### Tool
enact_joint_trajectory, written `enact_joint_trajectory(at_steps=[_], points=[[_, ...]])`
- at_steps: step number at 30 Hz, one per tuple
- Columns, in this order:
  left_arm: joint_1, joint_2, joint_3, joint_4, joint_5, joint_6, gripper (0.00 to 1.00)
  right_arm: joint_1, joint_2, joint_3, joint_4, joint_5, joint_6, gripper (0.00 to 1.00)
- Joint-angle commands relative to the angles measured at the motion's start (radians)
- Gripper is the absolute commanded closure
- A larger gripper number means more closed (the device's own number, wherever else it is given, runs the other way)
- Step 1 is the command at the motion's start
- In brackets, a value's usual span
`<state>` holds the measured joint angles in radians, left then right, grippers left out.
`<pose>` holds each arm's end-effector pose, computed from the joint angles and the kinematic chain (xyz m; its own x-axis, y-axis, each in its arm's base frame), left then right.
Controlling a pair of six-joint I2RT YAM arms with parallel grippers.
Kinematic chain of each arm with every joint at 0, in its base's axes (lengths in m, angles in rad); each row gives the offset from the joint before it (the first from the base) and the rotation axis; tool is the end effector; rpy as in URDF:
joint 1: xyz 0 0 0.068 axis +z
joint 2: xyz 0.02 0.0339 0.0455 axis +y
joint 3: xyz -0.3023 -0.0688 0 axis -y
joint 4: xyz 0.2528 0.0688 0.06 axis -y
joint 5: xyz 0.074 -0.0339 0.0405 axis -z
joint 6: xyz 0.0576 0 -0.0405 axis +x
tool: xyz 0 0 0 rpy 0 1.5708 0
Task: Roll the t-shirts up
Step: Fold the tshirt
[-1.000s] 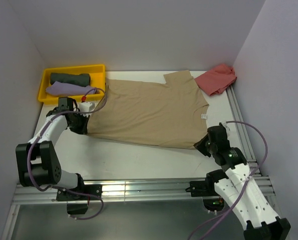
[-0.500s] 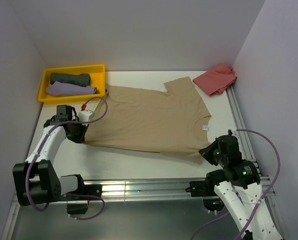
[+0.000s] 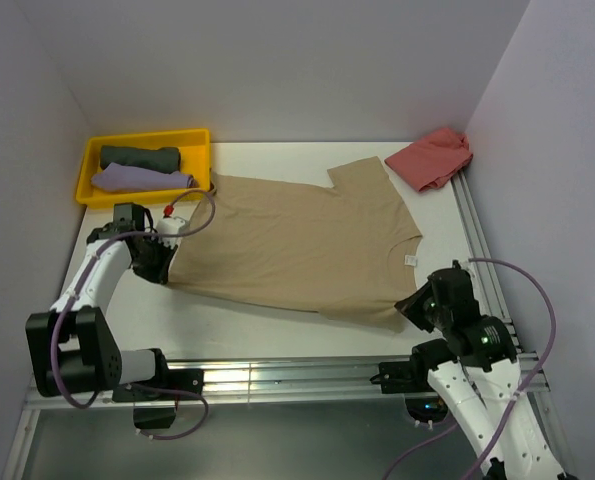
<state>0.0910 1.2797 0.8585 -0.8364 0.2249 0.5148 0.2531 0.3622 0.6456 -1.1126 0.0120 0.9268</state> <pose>0.2288 0.0080 0.2307 -0.8346 0.4058 -0.3726 0.4489 0.8930 -0.0330 0.0507 0.0124 0.2519 -0.6226 0.6649 -0.4126 0.4253 0.7301 0.5349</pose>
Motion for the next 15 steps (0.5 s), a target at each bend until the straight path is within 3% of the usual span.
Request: enact_joint_trajectory(at_steps=[1,9,15], points=[[-0.005,0.082,0.129,0.028,0.027,-0.028,1.0,0.005,0.11,0.009,0.151,0.045,-0.014,1.0],[-0.042,0.328,0.358,0.054,0.005,-0.087,1.0,-0.04,0.388,0.091,0.316,0.056,-0.094,1.0],[-0.062,0.472,0.468,0.06,-0.009,-0.108,1.0,-0.176,0.495,0.121,0.393,-0.007,-0.169,1.0]])
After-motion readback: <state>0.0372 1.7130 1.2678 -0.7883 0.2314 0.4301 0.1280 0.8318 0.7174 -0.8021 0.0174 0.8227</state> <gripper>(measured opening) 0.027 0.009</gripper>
